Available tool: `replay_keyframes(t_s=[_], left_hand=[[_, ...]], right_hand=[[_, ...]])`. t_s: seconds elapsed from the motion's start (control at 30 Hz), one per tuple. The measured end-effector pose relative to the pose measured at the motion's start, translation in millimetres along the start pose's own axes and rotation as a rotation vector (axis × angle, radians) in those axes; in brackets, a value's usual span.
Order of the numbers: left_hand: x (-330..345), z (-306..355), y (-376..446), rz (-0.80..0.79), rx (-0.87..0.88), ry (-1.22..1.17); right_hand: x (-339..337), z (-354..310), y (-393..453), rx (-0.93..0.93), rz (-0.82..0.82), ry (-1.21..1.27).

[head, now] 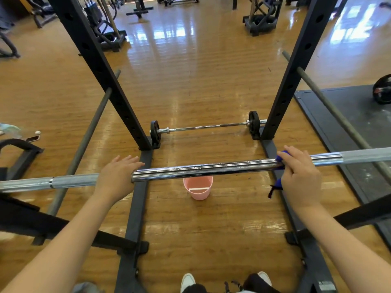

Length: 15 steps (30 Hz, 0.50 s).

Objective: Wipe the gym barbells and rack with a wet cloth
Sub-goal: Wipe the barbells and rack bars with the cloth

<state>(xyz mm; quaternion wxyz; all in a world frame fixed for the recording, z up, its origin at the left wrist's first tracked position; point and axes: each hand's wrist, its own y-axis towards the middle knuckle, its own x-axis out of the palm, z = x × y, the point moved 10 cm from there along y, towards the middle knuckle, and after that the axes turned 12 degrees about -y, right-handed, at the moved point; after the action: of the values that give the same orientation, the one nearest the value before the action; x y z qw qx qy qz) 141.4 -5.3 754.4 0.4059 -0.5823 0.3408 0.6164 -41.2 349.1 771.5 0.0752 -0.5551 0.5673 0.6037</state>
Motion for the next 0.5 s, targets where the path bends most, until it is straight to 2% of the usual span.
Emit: replay_keyframes(t_s=[0.23,0.4,0.5], left_hand=[[-0.4,0.9,-0.8,0.038,0.028,-0.015],[-8.0,0.9,-10.3,0.262,0.143,-0.042],[-11.4,-0.7,-18.4,0.362,0.147,-0.022]], right_hand=[[4.6,-17.3,-22.4,-0.095,-0.031,0.042],[-1.7,-0.8,-8.7,-0.011,0.005,-0.021],[1.6,2.6,-4.8,0.009,-0.004,-0.013]])
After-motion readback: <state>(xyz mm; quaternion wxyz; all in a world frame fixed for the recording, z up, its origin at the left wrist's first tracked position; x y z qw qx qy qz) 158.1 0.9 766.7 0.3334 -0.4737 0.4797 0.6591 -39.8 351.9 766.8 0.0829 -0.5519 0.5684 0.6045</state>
